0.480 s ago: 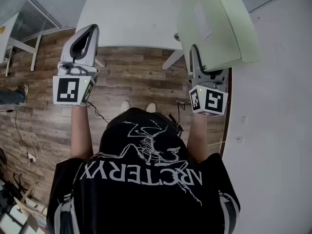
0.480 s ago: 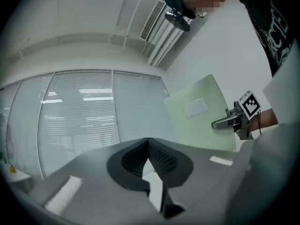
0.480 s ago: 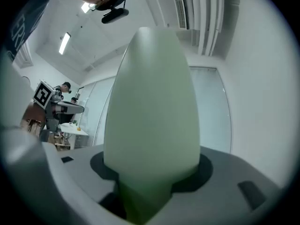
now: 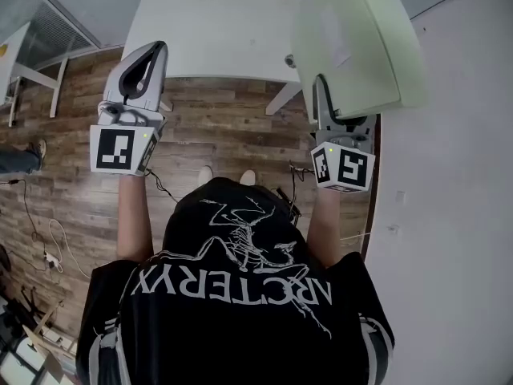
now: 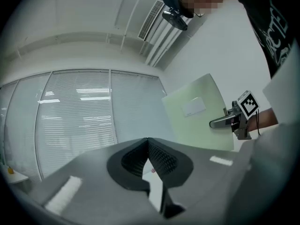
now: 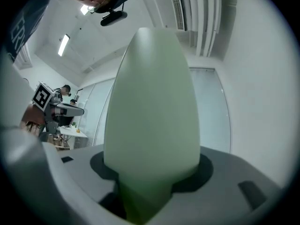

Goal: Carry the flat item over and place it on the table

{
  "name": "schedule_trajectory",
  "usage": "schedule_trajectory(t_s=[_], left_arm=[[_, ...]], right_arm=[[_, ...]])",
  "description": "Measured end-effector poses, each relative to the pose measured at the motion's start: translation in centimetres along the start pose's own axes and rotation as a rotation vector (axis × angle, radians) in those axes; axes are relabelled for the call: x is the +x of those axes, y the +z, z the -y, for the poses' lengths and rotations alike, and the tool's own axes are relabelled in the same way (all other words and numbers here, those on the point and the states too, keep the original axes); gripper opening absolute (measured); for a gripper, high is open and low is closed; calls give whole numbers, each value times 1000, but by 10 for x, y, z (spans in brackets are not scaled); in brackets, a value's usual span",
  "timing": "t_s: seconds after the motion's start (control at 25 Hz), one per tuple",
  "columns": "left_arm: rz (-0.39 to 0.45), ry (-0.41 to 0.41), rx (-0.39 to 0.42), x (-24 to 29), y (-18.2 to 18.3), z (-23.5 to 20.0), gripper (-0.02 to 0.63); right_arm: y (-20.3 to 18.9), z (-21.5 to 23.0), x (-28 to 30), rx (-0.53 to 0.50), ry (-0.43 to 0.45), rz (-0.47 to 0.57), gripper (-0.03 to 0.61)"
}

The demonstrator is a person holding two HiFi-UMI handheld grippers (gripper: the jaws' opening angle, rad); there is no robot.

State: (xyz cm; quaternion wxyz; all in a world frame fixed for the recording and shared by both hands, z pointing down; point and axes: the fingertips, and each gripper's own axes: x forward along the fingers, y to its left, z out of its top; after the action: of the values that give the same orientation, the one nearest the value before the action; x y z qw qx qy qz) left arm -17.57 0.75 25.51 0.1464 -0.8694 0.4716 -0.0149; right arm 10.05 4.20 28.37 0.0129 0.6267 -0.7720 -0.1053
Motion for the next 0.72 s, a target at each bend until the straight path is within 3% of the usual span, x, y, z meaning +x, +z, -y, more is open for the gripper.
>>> schedule_trajectory(t_s=[0.72], left_arm=[[-55,-7,-3,6,-6,18,6]], right_arm=[[-9,14,-7,7,-12,-7,279]])
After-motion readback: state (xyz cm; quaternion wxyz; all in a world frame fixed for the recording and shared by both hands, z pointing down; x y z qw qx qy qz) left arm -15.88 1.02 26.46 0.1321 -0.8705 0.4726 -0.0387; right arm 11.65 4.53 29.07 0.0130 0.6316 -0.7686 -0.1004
